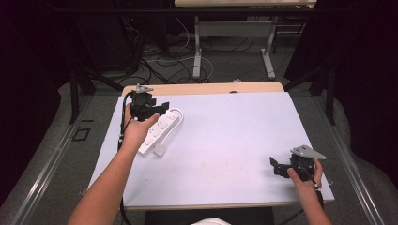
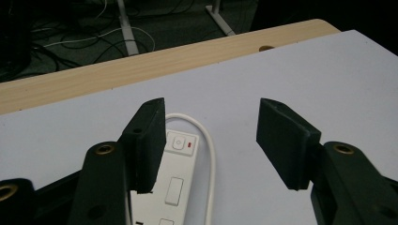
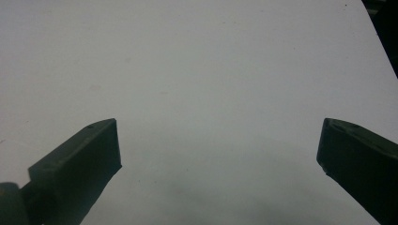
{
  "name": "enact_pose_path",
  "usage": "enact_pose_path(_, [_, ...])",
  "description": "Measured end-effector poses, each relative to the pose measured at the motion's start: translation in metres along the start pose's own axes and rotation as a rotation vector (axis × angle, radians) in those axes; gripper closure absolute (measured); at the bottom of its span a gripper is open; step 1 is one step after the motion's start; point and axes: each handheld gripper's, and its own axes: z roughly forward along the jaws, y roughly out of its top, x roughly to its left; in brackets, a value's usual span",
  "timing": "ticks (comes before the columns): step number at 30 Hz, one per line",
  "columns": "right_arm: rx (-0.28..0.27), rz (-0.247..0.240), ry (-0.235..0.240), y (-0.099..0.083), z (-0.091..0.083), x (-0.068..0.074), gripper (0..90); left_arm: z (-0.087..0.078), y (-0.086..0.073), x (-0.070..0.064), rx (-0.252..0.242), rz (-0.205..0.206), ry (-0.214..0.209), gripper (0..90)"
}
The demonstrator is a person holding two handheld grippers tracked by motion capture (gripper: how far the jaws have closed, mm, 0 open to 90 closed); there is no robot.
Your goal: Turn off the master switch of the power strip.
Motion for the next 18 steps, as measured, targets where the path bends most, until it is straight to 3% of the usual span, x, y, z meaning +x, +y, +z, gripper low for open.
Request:
enact_pose_path(8, [-0.004, 0.003, 0.002, 0.000, 0.001, 0.000, 0.0, 0.013, 0.006, 0.000, -0.009, 0.001, 0.021, 44.2])
enact_pose_path(15, [-0.006, -0.001, -0.006, 0.000, 0.001, -0.002, 0.0, 0.023, 0.010, 0.002, -0.003, 0.001, 0.026, 51.7])
enact_pose_path(18, [-0.005, 0.000, -0.006, -0.001, 0.001, -0.002, 0.0, 0.027, 0.012, 0.004, -0.009, -0.017, 0.027, 53.0])
